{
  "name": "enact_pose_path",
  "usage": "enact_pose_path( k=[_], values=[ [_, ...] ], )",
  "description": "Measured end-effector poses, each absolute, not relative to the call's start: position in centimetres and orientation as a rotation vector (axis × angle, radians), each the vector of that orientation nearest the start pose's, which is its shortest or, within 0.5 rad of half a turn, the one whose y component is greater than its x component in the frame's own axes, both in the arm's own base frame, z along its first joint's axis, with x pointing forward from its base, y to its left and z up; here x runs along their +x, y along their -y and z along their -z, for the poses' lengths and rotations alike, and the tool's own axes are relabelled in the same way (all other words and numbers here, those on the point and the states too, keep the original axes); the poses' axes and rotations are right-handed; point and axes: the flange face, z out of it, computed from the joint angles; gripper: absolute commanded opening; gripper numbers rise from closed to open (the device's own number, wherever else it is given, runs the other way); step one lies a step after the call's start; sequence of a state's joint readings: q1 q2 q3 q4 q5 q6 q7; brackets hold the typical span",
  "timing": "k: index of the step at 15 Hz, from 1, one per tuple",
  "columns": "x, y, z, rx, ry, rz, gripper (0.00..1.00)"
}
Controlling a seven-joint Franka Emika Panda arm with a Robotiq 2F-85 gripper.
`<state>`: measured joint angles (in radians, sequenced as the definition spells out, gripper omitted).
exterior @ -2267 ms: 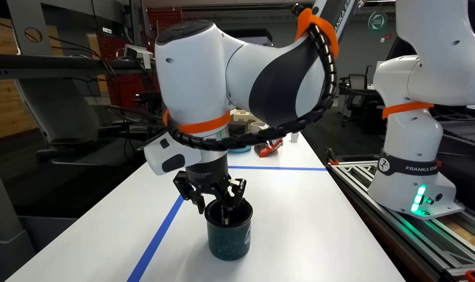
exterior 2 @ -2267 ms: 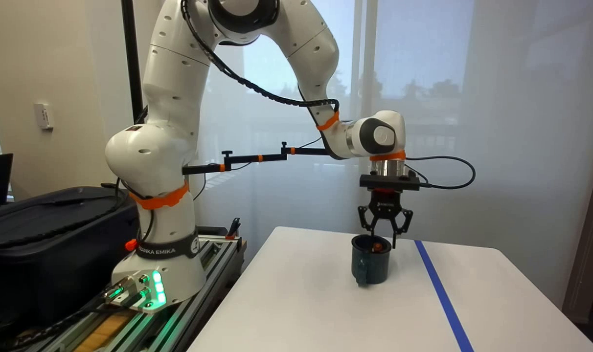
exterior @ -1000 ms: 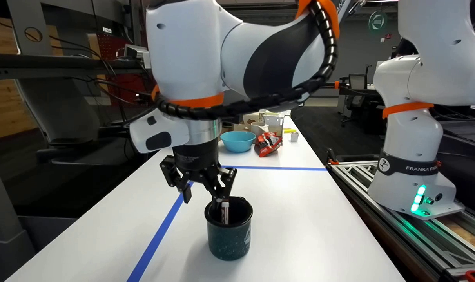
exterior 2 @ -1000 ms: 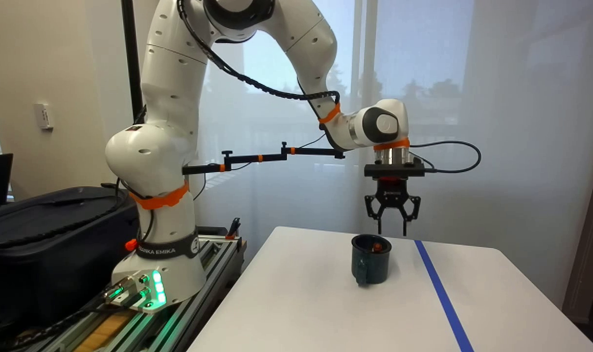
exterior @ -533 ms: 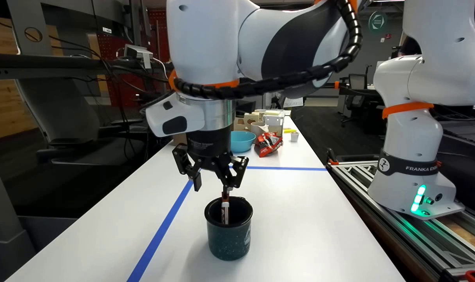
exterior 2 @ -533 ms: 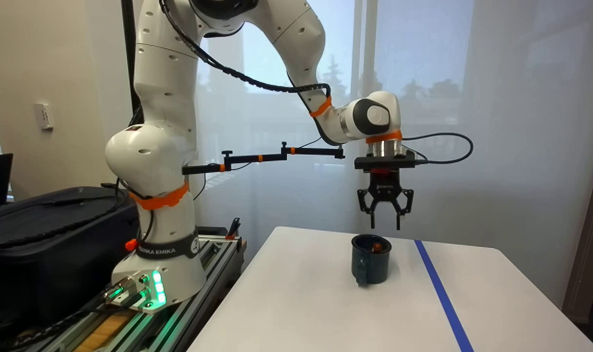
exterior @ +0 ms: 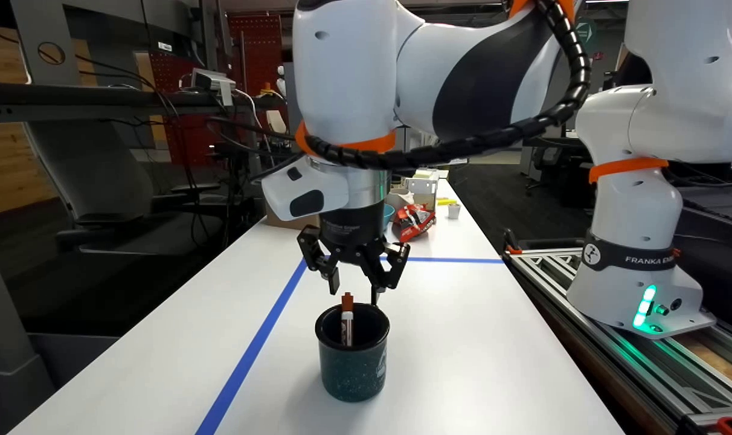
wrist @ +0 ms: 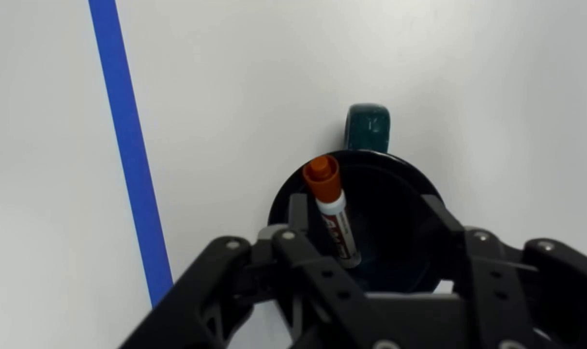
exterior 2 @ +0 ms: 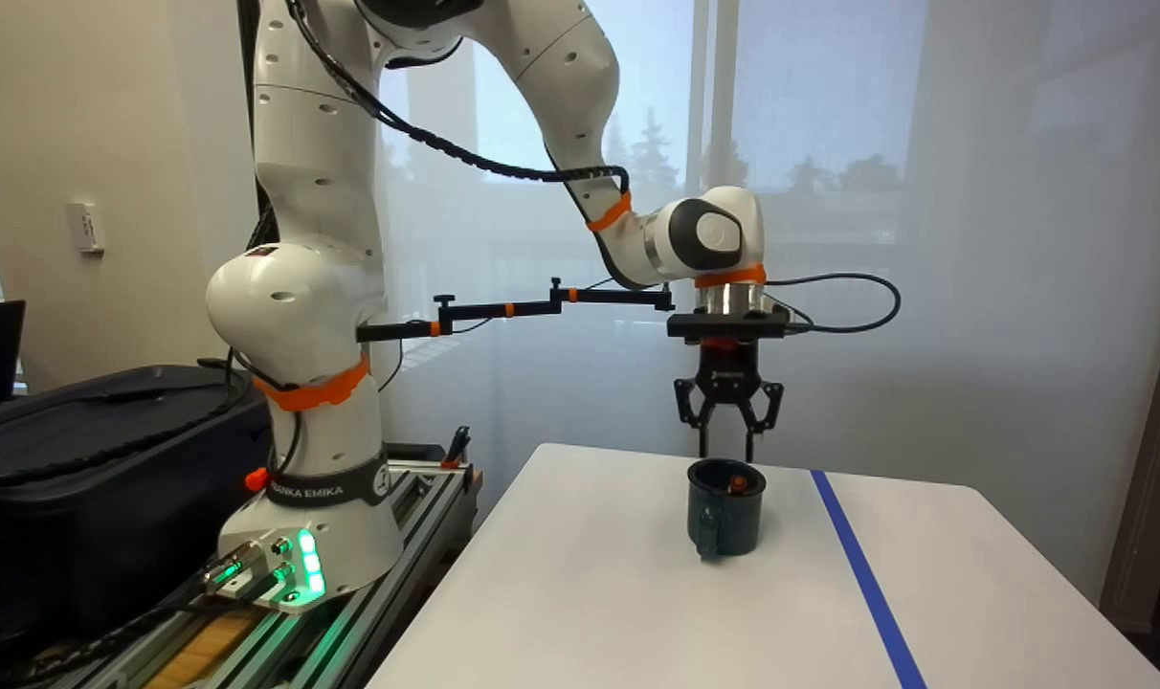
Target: Take the marker out of the cup
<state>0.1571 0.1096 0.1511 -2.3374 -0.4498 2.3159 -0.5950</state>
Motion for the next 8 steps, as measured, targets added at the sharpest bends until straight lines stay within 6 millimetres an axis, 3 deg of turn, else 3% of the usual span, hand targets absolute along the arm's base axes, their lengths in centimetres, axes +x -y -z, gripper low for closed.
enact_pose_path(
  k=[8],
  values=[
    [47.92, -14.65, -27.59, -2.77, 1.966, -0.291, 0.57]
  ],
)
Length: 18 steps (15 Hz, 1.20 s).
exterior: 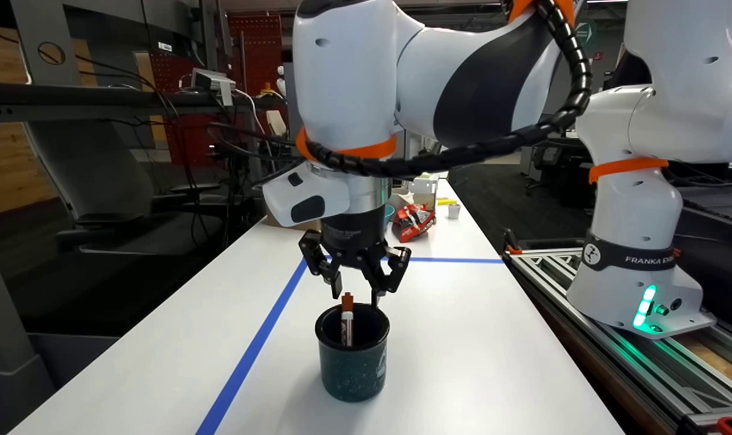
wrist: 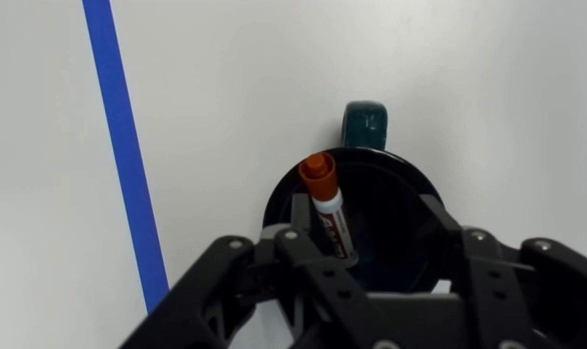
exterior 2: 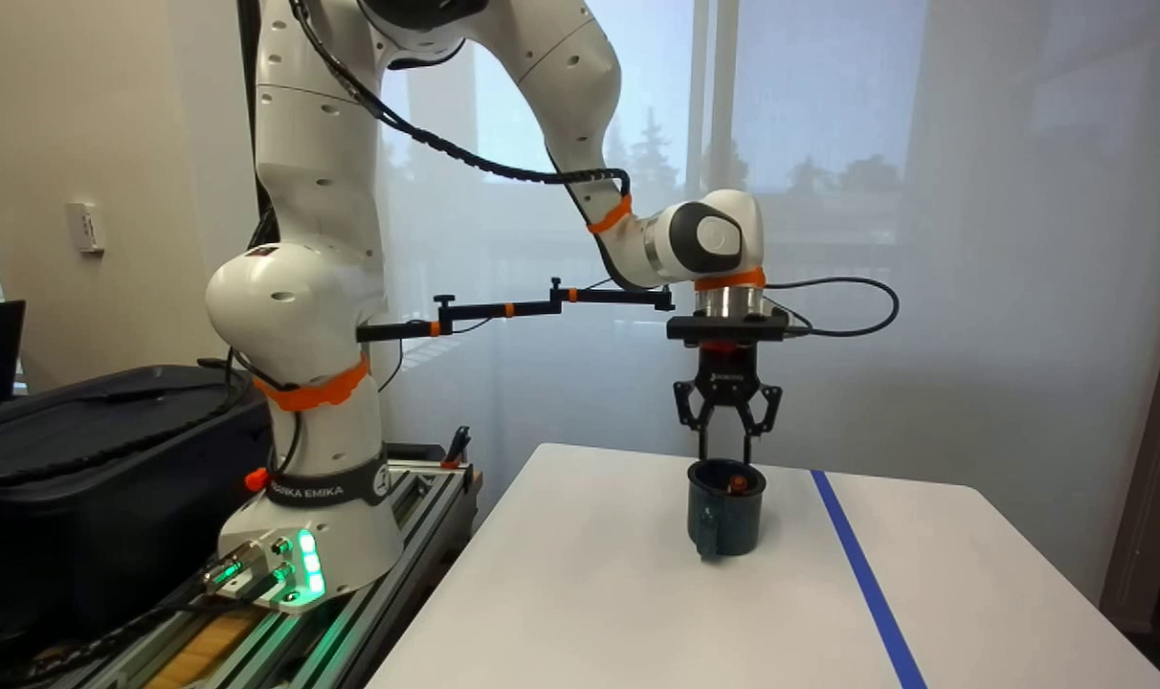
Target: Take the marker out of the cup
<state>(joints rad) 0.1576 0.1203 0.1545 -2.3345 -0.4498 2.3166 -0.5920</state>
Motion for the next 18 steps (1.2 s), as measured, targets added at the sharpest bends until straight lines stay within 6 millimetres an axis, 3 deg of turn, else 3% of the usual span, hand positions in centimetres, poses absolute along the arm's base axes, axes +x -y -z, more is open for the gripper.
enact_pose_path(
  k=[6, 12, 16, 18],
  values=[
    [48.3, -15.0, -26.4, -2.755, 1.964, -0.314, 0.6],
    [50.1, -15.6, -25.2, -2.746, 1.956, -0.315, 0.57],
    [51.0, -15.9, -24.8, -2.745, 1.954, -0.309, 0.48],
    [51.4, -16.0, -24.8, -2.746, 1.96, -0.303, 0.5]
  ],
)
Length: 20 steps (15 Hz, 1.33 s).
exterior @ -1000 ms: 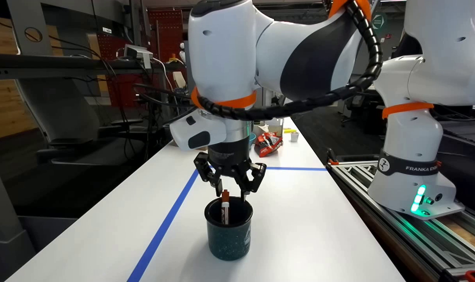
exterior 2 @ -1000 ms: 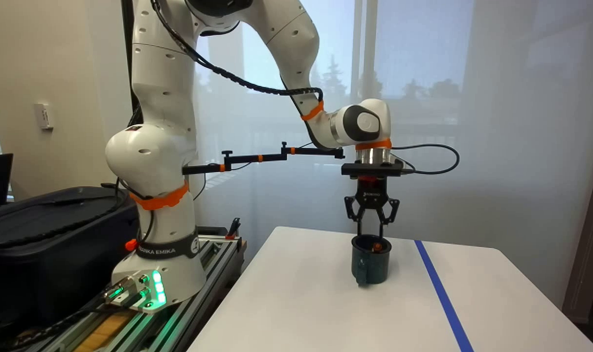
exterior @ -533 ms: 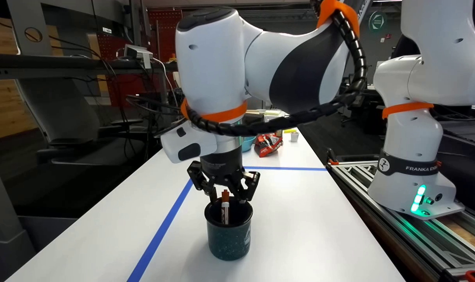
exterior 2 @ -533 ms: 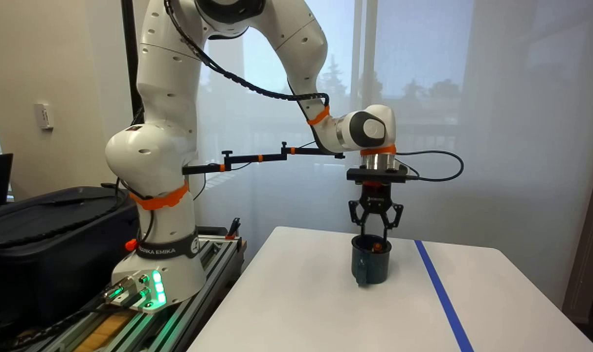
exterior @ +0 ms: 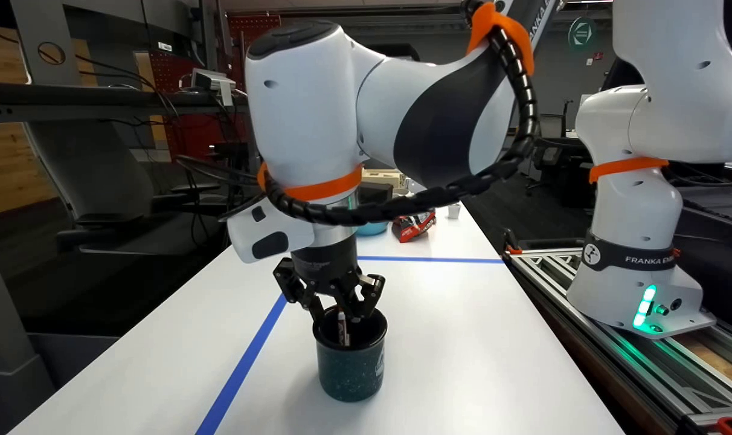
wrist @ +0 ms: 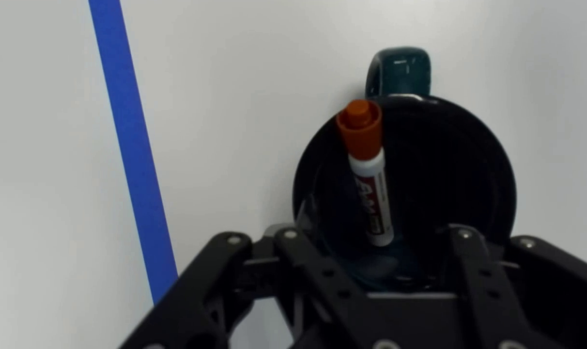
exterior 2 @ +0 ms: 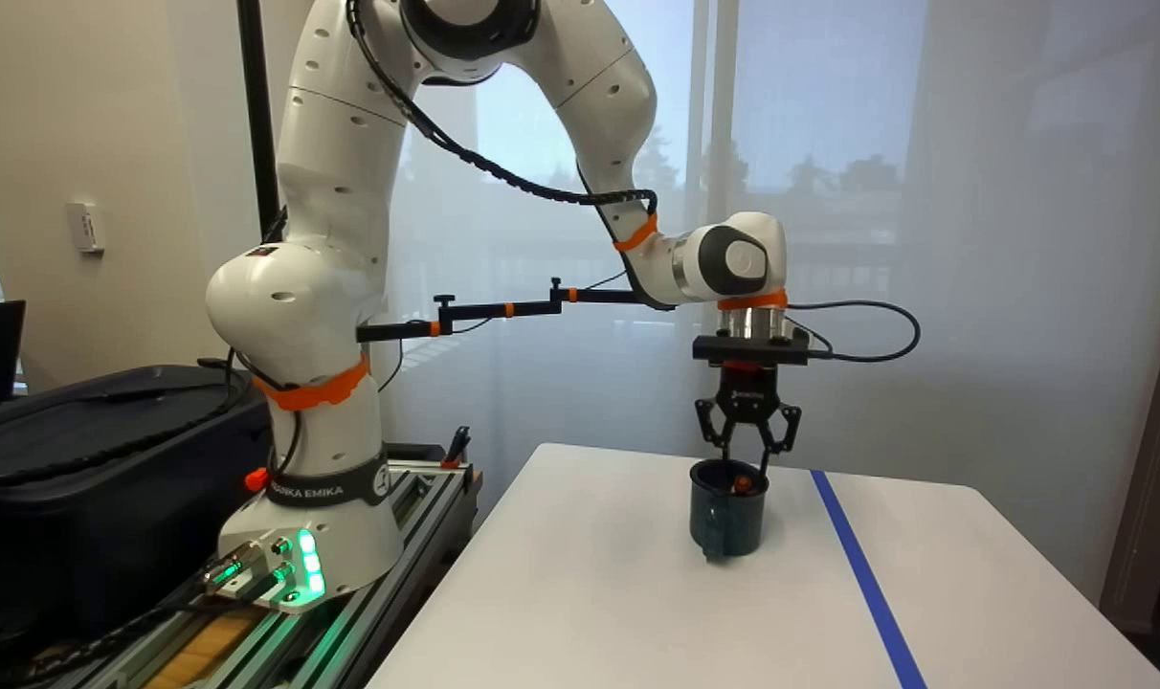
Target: Take the marker out of the cup
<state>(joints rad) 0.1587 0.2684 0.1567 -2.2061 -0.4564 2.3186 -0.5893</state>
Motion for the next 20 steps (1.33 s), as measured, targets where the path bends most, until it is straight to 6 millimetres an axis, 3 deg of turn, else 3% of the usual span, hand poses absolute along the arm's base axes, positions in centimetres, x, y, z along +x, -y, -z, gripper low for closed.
enact_pose_path(
  k=[4, 20],
  values=[
    [51.62, -16.05, -24.8, -2.745, 1.966, -0.301, 0.55],
    [50.82, -15.48, -25.02, -2.811, 1.885, -0.303, 0.55]
  ],
)
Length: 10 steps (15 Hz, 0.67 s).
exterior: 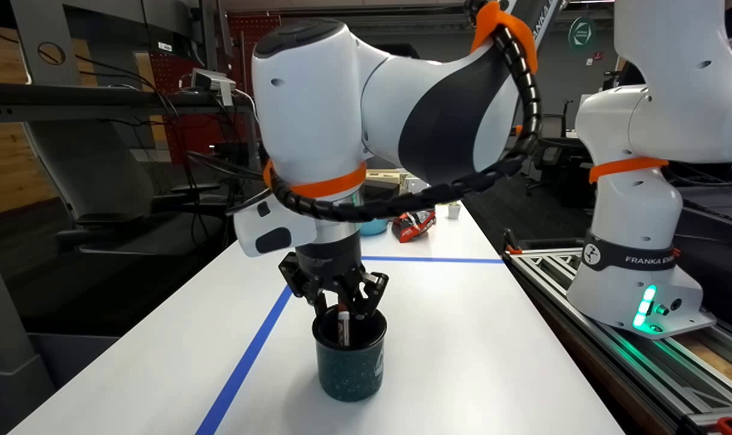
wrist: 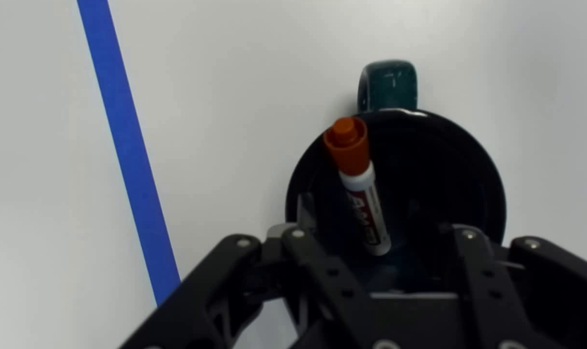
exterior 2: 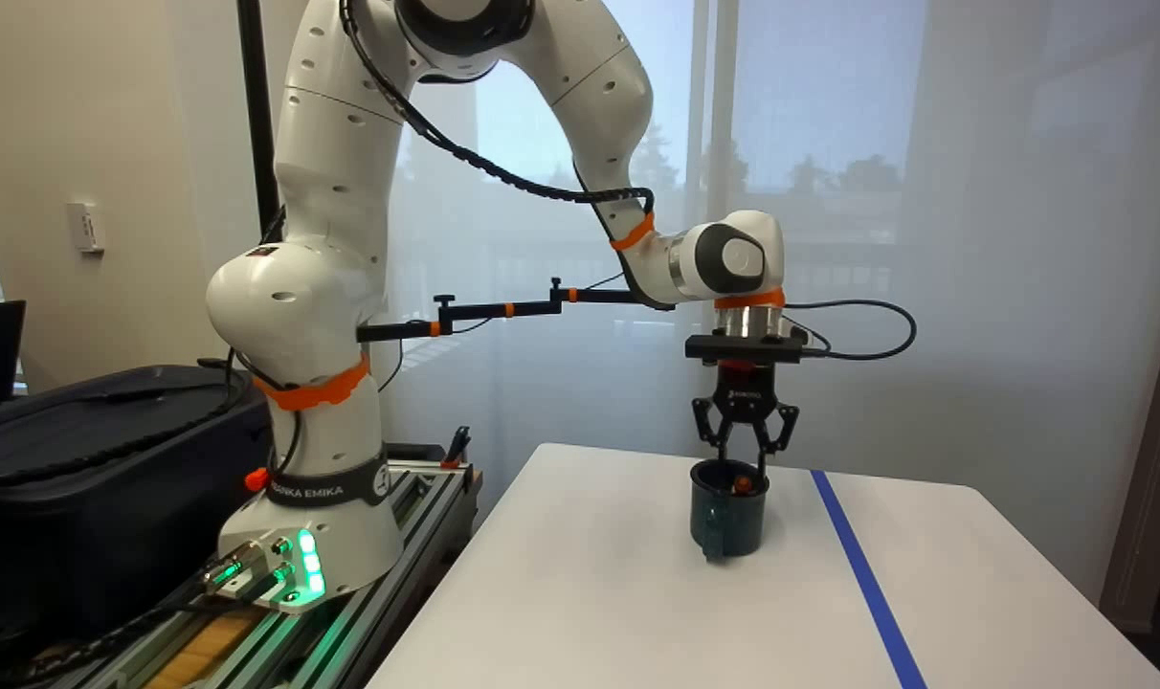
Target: Take the marker out of the cup
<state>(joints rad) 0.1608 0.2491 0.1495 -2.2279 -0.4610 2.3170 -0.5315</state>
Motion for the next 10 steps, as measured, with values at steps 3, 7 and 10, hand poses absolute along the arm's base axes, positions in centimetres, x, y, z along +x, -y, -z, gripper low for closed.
enact_pose_path(
  k=[3, 7, 10],
  values=[
    [50.0, -14.8, -25.0, -2.829, 1.86, -0.318, 0.55],
    [48.8, -14.2, -25.0, -2.837, 1.847, -0.341, 0.43],
    [48.2, -14.0, -24.9, -2.835, 1.848, -0.352, 0.15]
  ],
)
